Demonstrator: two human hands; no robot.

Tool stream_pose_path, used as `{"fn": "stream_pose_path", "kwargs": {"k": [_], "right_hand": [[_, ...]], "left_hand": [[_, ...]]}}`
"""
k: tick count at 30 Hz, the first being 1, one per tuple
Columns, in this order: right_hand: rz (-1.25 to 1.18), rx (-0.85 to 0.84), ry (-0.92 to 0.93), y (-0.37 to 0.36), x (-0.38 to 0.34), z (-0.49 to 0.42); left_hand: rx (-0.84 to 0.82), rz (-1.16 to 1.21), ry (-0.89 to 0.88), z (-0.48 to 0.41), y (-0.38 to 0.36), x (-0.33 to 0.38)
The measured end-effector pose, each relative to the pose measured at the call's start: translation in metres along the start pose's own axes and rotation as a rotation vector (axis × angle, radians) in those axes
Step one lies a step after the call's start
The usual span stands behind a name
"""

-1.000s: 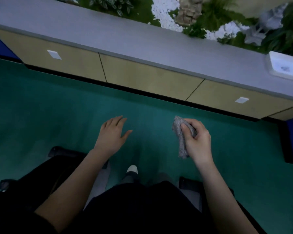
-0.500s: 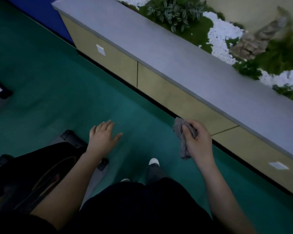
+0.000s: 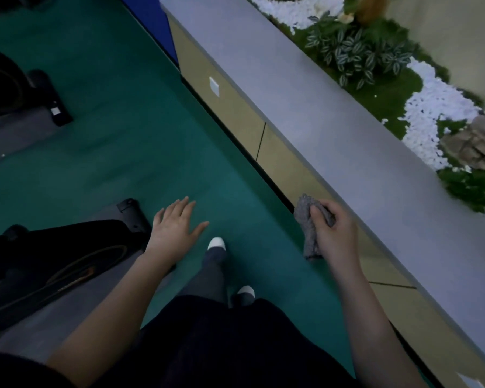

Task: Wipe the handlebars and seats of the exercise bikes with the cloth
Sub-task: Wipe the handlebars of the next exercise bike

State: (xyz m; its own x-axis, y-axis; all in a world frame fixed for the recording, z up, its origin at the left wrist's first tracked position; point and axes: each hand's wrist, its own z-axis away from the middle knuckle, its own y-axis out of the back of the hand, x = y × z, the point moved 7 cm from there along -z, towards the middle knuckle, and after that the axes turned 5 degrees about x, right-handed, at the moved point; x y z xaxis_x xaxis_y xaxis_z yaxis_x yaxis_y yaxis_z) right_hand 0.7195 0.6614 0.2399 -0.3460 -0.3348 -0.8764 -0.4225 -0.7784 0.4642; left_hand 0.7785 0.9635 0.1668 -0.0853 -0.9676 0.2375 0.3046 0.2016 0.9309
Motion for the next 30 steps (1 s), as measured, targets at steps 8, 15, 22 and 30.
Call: {"fn": "stream_pose_path", "kwargs": {"k": [8,15,22,30], "right_hand": [[0.039,-0.164,0.142,-0.100,-0.071,-0.079],[0.088,-0.237,0.249,-0.184,-0.147,-0.153],[0.104,-0.350,0.289,-0.252,-0.190,-0.201],[0.117,-0.546,0.359,-0.350,-0.237,-0.272]], "left_hand": [[-0.010,0.031,0.125,-0.086,0.020,-0.049],[0.080,0.124,0.179,-0.165,0.073,-0.092],[0.118,0.185,0.342,-0.196,0.101,-0.142],[0.189,0.252,0.579,-0.240,0.120,-0.195]]}}
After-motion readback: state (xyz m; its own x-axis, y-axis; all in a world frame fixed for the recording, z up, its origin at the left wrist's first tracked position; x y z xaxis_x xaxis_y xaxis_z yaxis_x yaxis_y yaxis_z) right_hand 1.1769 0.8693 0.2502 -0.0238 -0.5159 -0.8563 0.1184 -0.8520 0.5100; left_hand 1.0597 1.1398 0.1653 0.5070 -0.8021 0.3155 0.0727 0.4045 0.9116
